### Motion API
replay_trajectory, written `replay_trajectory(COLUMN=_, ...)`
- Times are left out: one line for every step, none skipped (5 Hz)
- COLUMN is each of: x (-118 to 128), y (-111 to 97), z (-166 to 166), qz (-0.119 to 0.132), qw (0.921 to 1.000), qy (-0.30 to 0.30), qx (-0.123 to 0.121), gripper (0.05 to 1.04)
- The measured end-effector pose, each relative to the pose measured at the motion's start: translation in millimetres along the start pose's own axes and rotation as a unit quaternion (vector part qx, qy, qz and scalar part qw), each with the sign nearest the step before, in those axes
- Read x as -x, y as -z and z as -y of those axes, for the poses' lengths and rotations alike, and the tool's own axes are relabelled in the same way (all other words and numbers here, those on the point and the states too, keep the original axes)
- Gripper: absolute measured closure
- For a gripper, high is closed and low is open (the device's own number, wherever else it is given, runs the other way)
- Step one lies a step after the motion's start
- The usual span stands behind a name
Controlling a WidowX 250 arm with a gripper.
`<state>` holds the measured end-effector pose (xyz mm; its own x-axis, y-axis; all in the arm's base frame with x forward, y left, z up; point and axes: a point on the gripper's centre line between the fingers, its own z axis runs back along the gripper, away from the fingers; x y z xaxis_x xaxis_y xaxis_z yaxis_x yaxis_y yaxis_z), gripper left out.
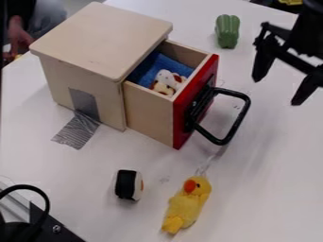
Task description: Closed the drawer
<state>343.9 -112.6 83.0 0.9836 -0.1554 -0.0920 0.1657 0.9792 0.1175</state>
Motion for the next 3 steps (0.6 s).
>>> replay_trajectory(x=5.9, y=12.8, z=-2.4, qz=-0.007, qw=0.9999, qy=-0.001, qx=-0.011, gripper=0.085)
replay_trajectory(x=2.6, y=18.0, z=-2.7, qz=0.007, qw=0.9999, qy=0.004, qx=-0.011, gripper=0.085)
replay_trajectory(x=-3.4, y=24.6, z=0.8, qz=0.018, qw=0.9997, qy=0.015, qx=-0.002, gripper=0.085)
